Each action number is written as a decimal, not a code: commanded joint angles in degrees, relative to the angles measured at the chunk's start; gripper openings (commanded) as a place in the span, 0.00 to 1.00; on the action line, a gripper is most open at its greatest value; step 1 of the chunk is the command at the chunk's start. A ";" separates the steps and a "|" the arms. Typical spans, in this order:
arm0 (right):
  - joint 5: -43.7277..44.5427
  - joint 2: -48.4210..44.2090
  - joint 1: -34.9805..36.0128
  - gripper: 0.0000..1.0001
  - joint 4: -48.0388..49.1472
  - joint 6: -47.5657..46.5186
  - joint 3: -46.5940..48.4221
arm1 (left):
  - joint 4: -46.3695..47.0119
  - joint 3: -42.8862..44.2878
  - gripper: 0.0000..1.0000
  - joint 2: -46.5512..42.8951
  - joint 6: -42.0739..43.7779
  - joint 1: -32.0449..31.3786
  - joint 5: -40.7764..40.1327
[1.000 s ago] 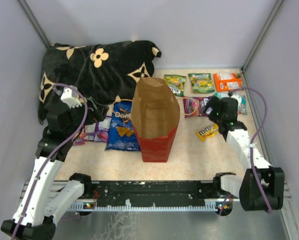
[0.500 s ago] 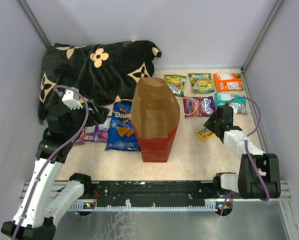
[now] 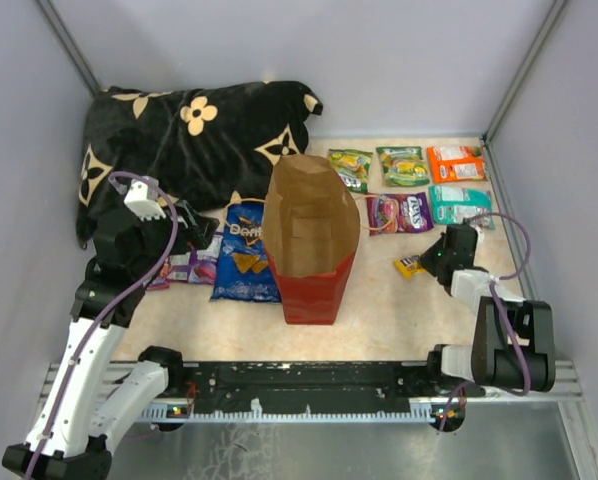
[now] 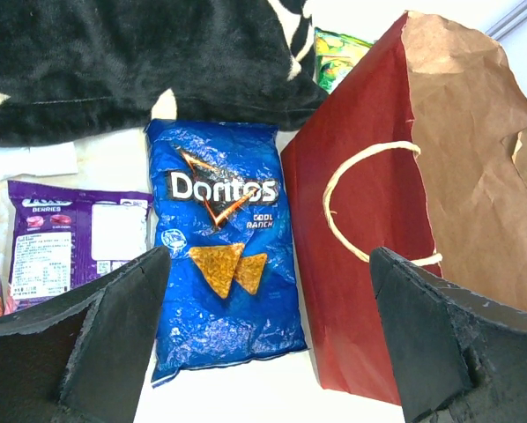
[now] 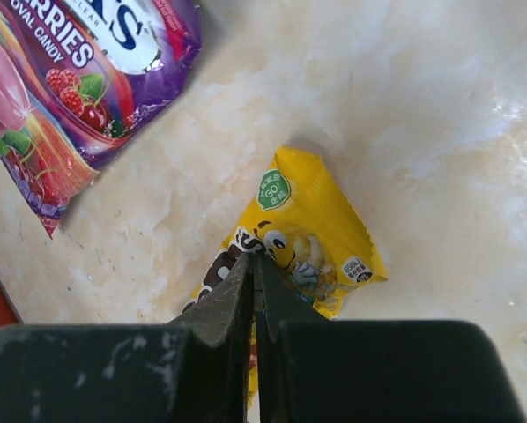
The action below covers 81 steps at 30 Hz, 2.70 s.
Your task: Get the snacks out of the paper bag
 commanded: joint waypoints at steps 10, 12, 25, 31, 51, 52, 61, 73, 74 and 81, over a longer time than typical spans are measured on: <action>0.44 -4.60 -7.70 0.04 -0.78 1.62 0.66 | 0.47 -1.15 1.00 -0.60 1.01 0.29 2.09; -0.12 -4.58 -7.61 0.05 -2.40 1.26 3.13 | 0.55 -1.00 1.00 -0.42 1.01 0.29 2.47; 11.09 -13.44 3.91 0.79 -25.99 -17.31 15.82 | 1.13 0.79 1.00 0.92 1.72 0.29 4.52; 18.53 -8.19 7.44 0.99 -26.10 -17.11 13.97 | 0.28 1.78 1.00 0.38 2.31 0.29 5.19; 15.07 4.11 7.74 0.73 -22.95 -17.53 13.57 | -1.47 2.68 1.00 -0.22 2.85 0.29 6.33; 14.78 4.65 7.75 0.72 -23.37 -17.84 14.05 | -1.55 2.71 1.00 -0.27 2.85 0.29 6.34; 12.41 9.50 8.73 0.70 -23.35 -18.11 16.22 | -2.41 3.19 1.00 -0.92 3.03 0.25 6.07; 15.97 9.29 17.37 0.73 -22.87 -10.50 19.75 | -3.33 4.42 1.00 -0.54 3.46 0.27 5.84; 16.29 8.70 17.49 0.74 -22.89 -10.18 19.95 | -3.66 4.53 1.00 -0.51 3.83 0.29 5.72; 15.00 -1.88 17.95 0.99 -25.30 -10.75 22.90 | -4.78 3.98 1.00 0.28 6.10 0.28 3.96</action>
